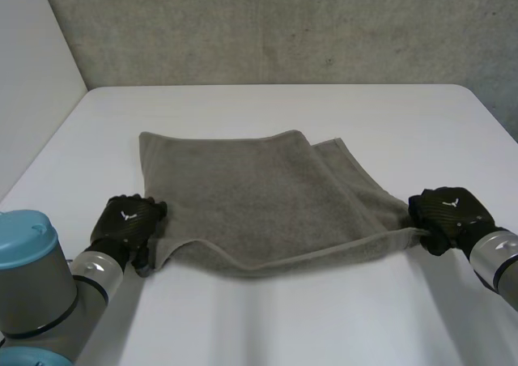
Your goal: Fold the towel.
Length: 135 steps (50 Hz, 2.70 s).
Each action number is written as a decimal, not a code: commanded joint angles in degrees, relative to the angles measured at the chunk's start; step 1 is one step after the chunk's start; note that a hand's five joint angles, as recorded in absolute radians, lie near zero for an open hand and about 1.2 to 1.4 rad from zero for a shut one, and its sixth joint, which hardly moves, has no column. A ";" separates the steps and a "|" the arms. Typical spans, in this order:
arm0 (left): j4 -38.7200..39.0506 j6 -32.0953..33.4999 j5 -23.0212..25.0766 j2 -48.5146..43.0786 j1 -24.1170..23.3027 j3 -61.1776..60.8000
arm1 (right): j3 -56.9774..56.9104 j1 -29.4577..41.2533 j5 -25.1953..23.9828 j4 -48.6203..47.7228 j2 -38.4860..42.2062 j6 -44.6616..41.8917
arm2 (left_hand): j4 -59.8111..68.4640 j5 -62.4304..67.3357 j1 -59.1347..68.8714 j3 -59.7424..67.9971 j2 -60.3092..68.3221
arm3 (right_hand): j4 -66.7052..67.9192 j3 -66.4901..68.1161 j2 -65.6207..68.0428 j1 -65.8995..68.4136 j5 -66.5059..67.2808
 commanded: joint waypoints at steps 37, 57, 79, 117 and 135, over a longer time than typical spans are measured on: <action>-1.69 0.15 0.09 0.31 4.42 -1.58 | -0.61 -1.78 -0.54 0.19 0.49 4.14 | 9.13 0.20 9.54 9.50 9.18 | 3.97 4.14 8.31 10.75 6.41; -0.90 0.24 -0.09 -4.09 4.33 2.20 | -0.26 -1.70 -0.98 0.27 0.66 3.96 | 9.96 1.04 10.38 10.34 10.01 | 3.97 4.14 8.31 10.75 6.41; 0.95 -0.03 0.00 -4.26 4.24 3.78 | -0.08 -1.70 -1.07 0.36 0.93 3.18 | 21.73 12.80 22.14 22.10 21.78 | 3.97 4.14 8.31 10.75 6.41; -19.27 -1.70 -0.44 30.63 4.60 18.28 | -33.39 -2.49 -2.74 32.88 -20.87 1.06 | 52.50 43.57 52.92 52.87 52.55 | 3.97 4.14 8.31 10.75 6.41; -43.17 -0.73 -0.70 -4.44 2.66 49.05 | -67.23 10.96 11.85 55.65 16.31 -22.05 | 52.50 43.57 52.92 52.87 52.55 | 3.97 4.14 8.31 10.75 6.41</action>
